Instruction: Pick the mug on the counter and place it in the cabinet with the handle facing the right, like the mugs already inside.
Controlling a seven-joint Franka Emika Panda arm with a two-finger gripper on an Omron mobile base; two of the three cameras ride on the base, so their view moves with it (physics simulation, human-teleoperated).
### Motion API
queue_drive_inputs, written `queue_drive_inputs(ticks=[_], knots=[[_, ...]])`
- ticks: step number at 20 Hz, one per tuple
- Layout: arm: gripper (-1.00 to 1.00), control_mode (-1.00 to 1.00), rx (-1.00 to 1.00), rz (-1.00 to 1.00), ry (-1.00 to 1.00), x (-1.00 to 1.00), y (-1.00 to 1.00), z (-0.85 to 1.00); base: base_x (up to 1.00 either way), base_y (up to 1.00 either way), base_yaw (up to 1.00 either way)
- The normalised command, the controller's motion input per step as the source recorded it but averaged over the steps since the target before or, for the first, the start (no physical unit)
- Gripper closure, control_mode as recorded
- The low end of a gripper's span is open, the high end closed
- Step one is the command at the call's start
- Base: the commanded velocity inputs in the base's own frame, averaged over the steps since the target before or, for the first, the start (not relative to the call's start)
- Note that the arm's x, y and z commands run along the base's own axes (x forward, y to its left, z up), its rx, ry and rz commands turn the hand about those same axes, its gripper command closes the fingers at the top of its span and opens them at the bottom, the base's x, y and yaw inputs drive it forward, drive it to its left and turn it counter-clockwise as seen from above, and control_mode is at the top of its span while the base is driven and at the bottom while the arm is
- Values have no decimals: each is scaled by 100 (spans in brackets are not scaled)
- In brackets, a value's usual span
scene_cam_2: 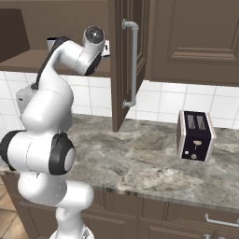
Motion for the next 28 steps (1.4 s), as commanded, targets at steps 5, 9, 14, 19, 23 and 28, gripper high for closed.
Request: queue_drive_inputs(ticks=[5,9,14,19,23,28], knots=[[100,-100,0,19,0,17,0,-3,0,0,0],[100,-100,0,17,0,15,0,0,0,0,0],[100,-100,0,14,0,19,0,0,0,0,0],[-100,-100,0,14,0,24,3,0,0,0,0],[-100,-100,0,12,0,19,8,0,0,0,0],[-100,-100,0,12,0,12,3,0,0,0,0]])
